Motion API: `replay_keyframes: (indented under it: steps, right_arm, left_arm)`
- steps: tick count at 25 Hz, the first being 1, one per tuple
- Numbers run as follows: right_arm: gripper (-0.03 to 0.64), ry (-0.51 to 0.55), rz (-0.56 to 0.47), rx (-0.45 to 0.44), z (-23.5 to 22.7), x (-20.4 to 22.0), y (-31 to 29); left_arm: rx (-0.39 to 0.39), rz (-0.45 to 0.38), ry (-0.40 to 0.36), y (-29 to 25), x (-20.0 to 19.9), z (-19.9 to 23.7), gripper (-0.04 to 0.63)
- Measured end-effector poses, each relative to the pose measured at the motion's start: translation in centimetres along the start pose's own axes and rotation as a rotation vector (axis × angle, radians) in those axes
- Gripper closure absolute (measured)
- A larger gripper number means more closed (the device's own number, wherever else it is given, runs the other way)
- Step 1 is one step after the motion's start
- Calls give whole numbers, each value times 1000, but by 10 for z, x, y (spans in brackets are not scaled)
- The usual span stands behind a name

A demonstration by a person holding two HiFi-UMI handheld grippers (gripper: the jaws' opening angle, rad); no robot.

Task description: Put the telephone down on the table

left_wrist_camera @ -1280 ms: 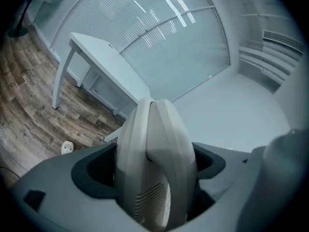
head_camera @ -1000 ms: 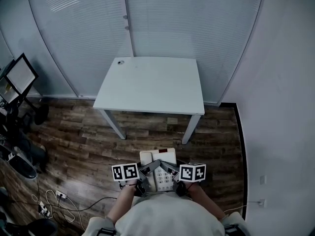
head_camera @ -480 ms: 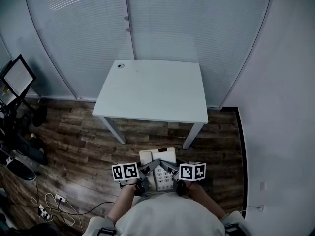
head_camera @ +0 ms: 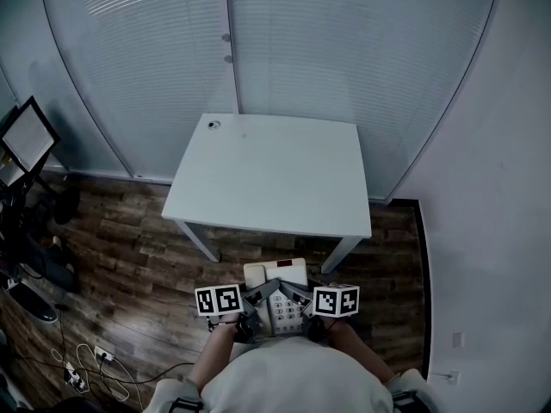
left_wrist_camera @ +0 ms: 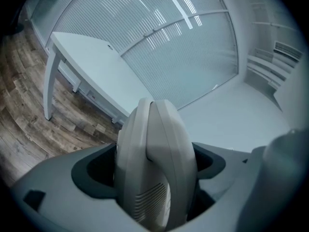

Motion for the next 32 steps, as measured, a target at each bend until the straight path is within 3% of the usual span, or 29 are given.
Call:
replay_keyframes:
  steps: [19,32]
  right_arm:
    - [267,1,-8,13,-5,-103,-93]
    - [267,-22,-52,44,-21,-150,-136]
  left_arm:
    - [27,12,-15,-33,-131,41,163]
    - [55,56,-45,-63,-194,64,163]
Point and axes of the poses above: the fingertips, and each gripper's own axes: y backward along the fingers, z to its left, x out of its underside, the point moved 5 cm from there along y, backward along the fingers, and after that the axes turned 1 degree about -x, right-handed, at the moved point
